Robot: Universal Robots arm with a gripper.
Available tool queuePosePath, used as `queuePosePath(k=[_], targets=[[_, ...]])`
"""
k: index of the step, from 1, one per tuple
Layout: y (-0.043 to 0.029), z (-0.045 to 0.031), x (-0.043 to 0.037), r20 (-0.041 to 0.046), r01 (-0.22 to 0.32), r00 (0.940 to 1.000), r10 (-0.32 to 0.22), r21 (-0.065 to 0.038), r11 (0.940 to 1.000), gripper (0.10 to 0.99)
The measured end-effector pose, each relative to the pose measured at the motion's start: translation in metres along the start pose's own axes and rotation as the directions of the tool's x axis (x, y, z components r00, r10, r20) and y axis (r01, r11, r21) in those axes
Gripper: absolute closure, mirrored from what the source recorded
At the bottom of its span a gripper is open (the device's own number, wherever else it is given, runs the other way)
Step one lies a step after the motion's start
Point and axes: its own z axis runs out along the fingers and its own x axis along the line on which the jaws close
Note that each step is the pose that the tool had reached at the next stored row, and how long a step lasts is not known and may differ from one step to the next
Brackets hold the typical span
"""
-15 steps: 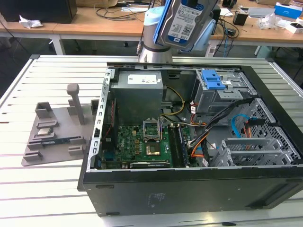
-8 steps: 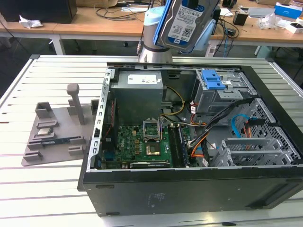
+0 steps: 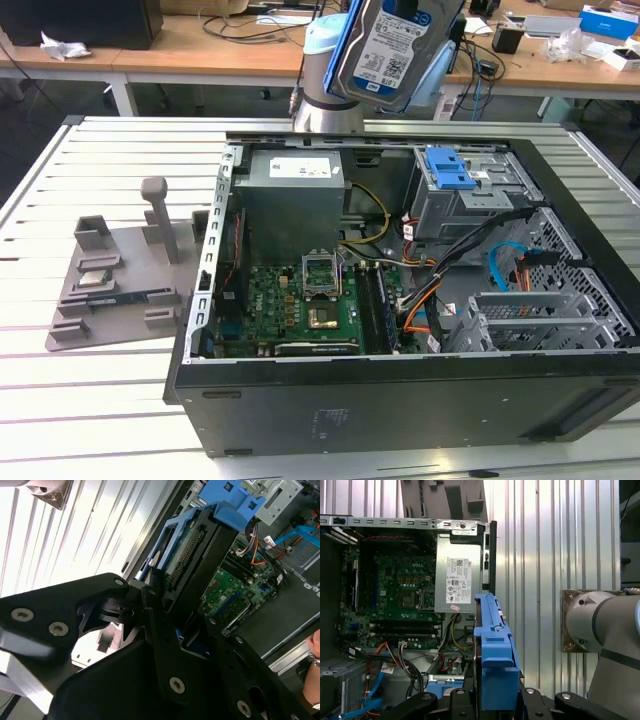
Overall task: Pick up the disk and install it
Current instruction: 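Pick up the disk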
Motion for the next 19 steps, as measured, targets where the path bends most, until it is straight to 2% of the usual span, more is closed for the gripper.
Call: queuePosePath(k=[4,8,19], targets=[[0.0,0.0,0.0003,0.0002,0.0,1.0,0.0,0.0,1.0,0.722],[0.0001,0.0,0.0065,0.0,0.0,1.0,0.0,0.0,1.0,0.722],[0.0002,0.0001,0.0161,0.0,0.0,1.0,0.0,0.0,1.0,0.722]])
